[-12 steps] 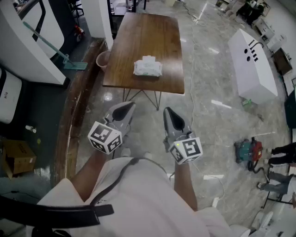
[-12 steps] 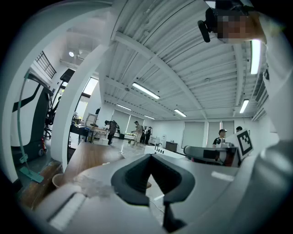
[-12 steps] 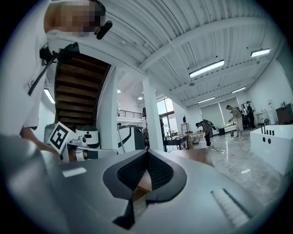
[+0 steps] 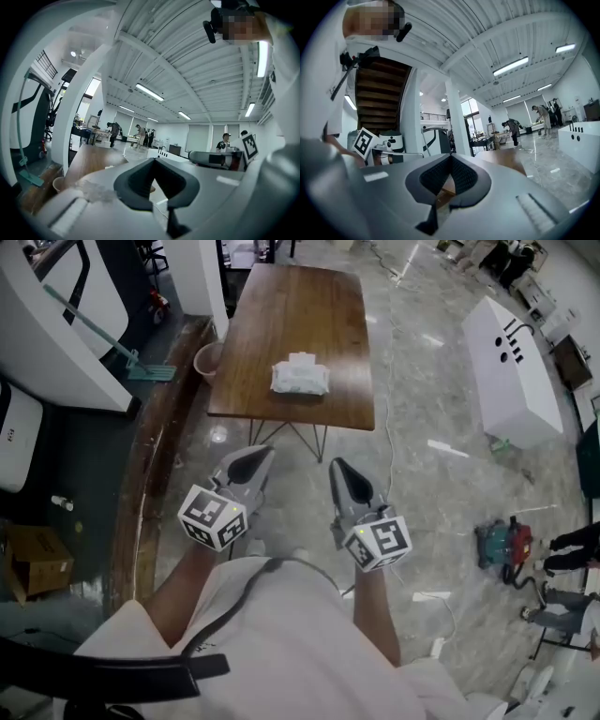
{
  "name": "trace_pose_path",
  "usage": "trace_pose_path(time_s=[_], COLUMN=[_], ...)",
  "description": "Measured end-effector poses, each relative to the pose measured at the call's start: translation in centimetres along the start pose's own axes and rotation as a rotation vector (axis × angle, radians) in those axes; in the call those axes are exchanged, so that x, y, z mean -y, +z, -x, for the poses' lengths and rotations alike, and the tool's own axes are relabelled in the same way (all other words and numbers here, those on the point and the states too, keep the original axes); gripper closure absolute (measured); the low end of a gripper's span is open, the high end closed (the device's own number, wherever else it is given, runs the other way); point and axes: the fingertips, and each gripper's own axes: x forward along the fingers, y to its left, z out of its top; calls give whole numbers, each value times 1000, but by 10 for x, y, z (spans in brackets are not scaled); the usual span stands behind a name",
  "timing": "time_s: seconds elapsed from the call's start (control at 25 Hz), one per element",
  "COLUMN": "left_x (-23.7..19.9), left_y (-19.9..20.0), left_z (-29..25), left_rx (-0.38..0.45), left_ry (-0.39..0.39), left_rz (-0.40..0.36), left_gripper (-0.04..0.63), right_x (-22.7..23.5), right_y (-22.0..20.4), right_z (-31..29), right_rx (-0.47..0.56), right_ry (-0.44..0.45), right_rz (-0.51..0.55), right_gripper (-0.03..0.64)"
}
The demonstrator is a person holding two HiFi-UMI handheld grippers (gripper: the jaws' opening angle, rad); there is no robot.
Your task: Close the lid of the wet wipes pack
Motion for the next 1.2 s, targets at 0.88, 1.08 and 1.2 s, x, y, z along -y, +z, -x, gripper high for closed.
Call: trace_pose_path(time_s=[0.88, 1.08, 1.2], left_x=[-50, -65, -73], left_y=[0, -2, -4], left_z=[10, 28, 39], left_rx=[-6, -8, -7], left_ry=[-19, -22, -19], left_rz=[14, 4, 8], left_gripper=[592, 592, 592], right_x=[-10, -27, -34], right_y=[-15, -20, -21], right_z=[-36, -45, -47], right_rx=[-21, -20, -21], right_ry=[-87, -94, -106], right_rz=[1, 4, 8], right_gripper=[607, 607, 607])
